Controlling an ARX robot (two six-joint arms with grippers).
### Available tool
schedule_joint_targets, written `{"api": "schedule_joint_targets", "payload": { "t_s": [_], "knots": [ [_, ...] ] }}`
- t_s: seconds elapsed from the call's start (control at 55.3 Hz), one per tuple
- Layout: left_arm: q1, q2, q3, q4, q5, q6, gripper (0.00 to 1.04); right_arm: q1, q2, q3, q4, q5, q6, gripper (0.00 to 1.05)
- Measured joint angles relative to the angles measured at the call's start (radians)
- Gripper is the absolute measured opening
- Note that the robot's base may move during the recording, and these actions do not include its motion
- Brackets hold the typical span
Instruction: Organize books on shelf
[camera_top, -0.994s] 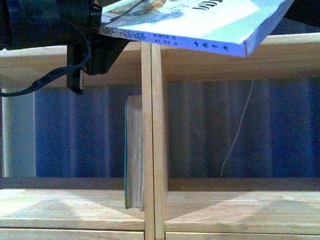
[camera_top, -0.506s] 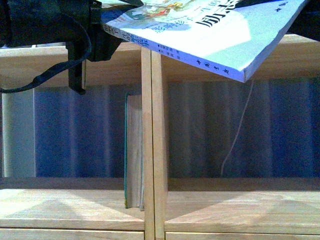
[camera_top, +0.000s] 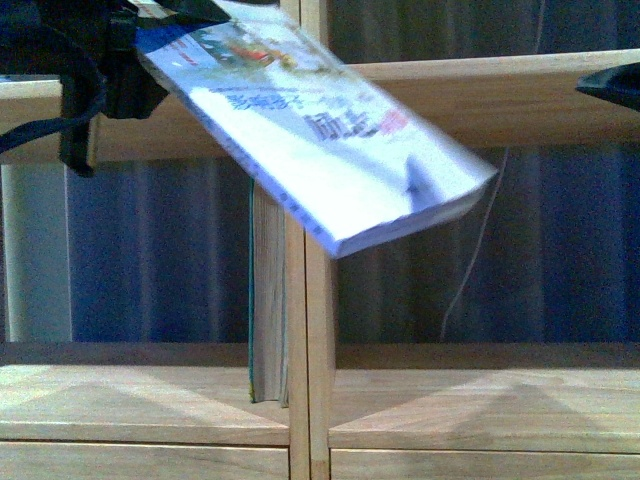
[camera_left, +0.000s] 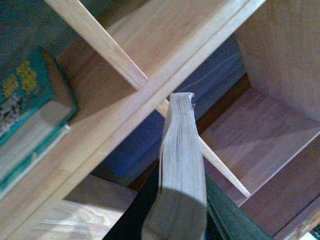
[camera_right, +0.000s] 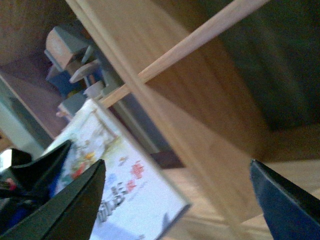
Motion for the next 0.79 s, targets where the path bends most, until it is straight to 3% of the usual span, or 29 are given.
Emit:
{"api": "schedule_joint_targets", "payload": {
  "t_s": [0.054,0.217,0.397,0.759,0.795],
  "knots": [
    [0.035,-0.024,0.0,-0.039,0.014,0.032,0.17,-0.039,0.0,-0.034,0.075,0.003,-0.1,0.99],
    [0.109,-0.107,0.0,-0.141,0.045,0.128,0.17,-0.133,-0.001,-0.137,0.33,-0.052,-0.285,0.98],
    [0.168,-0.211,-0.009,-0.277,0.05,0.246,0.17,-0.222,-0.013,-0.216,0.488,-0.129,-0.317,0.98],
    [0.237,-0.46,-0.172,-0.491,-0.014,0.6,0.16,-0.274,-0.043,-0.264,0.449,-0.134,-0.327,0.98],
    [0.256,-0.491,-0.19,-0.504,-0.019,0.641,0.16,-0.261,-0.061,-0.251,0.372,-0.072,-0.369,0.95]
  ]
}}
